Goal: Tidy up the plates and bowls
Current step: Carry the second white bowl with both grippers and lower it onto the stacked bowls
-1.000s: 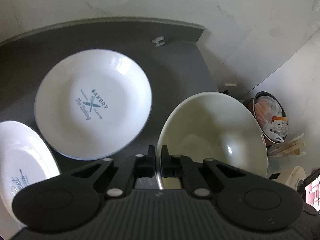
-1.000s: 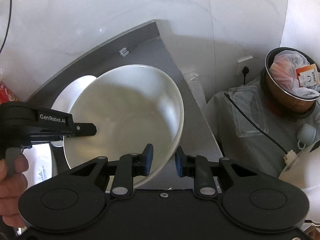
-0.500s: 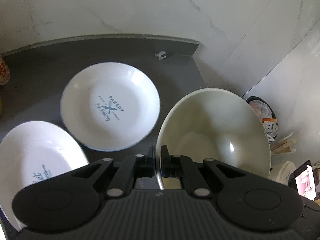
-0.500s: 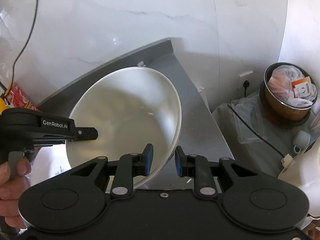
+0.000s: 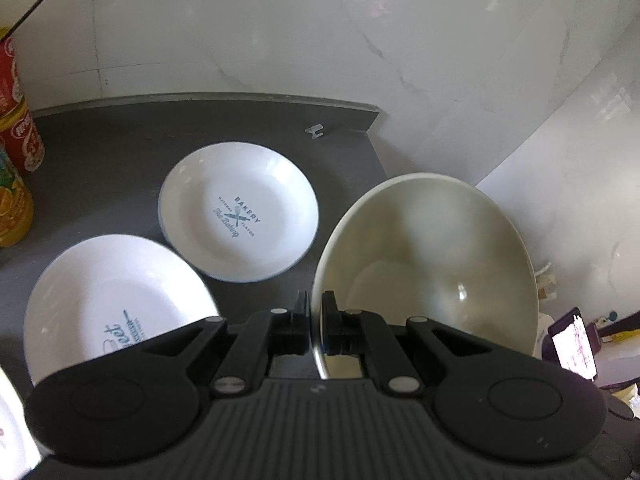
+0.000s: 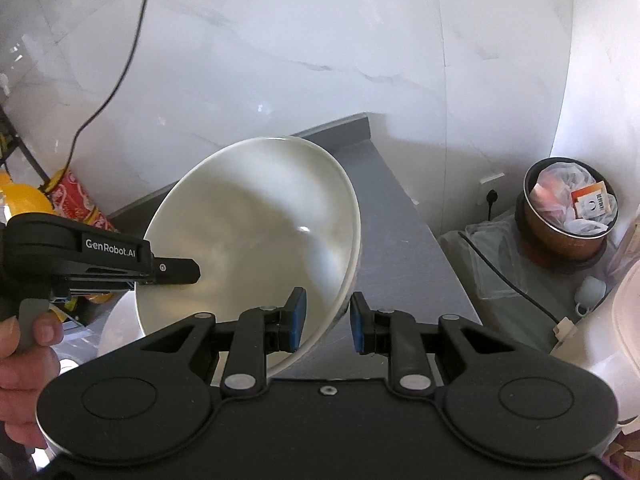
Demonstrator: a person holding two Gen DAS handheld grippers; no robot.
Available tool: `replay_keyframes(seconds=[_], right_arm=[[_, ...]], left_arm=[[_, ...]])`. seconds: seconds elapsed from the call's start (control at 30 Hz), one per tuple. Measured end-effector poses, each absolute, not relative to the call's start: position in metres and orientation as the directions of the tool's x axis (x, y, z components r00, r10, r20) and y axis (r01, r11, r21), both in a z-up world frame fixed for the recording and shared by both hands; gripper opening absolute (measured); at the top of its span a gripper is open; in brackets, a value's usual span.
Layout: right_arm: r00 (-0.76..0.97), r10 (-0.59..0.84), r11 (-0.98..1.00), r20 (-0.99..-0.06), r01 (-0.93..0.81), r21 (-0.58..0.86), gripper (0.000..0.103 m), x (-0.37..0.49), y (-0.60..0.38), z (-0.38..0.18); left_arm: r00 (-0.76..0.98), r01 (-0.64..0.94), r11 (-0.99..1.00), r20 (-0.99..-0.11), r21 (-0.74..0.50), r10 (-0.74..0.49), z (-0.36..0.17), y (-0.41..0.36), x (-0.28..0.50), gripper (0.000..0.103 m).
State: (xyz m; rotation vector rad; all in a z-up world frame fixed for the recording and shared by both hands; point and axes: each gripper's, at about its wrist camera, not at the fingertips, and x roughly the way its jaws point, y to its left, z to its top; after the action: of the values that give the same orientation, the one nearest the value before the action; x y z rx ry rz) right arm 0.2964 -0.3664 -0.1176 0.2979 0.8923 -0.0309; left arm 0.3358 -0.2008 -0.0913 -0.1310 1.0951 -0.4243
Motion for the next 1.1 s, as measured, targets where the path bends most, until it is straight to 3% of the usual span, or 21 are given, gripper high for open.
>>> replay_keyframes(seconds=[1.1], right_arm=[[0.6,0.087,0.969,-0.795,0.134,0.207,0.023,0.233,-0.296,-0.106]], left_arm=[[0.322,0.285,0.899,-0.85,-0.332,-0.416,-0.099,-0.118,0.273,0.005]])
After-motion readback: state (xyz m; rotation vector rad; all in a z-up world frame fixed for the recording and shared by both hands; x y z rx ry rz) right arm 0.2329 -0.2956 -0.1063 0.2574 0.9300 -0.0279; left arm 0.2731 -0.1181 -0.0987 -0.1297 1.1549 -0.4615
